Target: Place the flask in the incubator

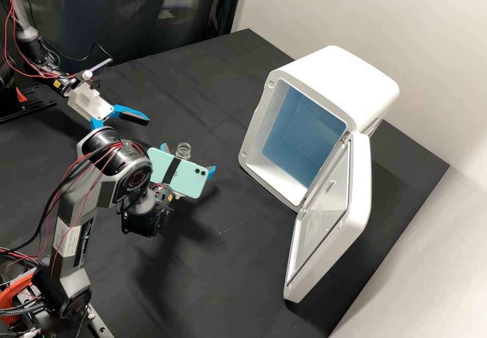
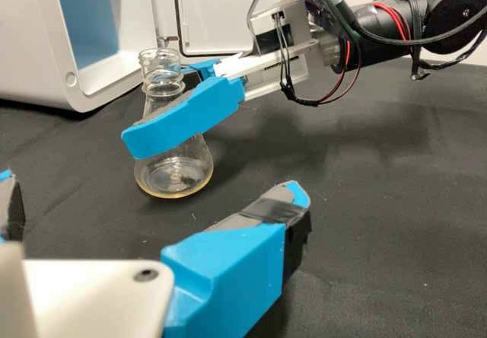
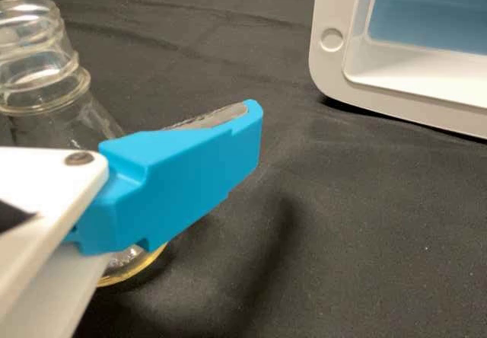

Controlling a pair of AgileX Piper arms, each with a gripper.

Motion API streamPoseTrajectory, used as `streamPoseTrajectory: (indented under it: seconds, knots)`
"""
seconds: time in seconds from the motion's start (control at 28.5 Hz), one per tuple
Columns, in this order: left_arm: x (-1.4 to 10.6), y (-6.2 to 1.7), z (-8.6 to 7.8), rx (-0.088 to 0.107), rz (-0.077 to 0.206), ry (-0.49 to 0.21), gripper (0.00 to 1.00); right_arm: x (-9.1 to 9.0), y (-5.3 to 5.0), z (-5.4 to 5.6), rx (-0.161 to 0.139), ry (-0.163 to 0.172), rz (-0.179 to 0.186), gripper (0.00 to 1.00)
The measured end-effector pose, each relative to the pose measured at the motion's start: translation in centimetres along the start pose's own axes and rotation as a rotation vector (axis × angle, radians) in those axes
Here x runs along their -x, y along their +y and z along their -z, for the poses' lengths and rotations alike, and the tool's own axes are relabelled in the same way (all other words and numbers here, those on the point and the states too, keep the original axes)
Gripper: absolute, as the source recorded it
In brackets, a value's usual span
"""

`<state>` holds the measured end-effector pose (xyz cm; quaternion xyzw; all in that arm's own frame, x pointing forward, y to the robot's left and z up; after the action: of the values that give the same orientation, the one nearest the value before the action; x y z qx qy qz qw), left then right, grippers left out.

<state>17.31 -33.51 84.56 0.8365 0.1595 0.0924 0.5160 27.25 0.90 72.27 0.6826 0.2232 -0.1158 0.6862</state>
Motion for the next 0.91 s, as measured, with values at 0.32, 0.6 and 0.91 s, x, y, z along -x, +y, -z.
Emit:
streamPoseTrajectory:
  seconds: [0.32, 0.6, 0.91]
  knots:
    - [0.0, 0.0, 0.0, 0.0, 0.0, 0.0, 1.0, 0.01, 0.26, -0.2, 0.014, -0.022, -0.029, 0.0]
    - [0.13, 0.02, 0.29, -0.005, 0.002, 0.004, 1.0, -0.02, 0.21, -0.31, 0.02, -0.027, -0.028, 0.0]
    - [0.17, 0.02, 0.36, -0.007, 0.003, 0.004, 1.0, -0.1, -0.04, -0.58, 0.018, -0.036, -0.019, 0.0]
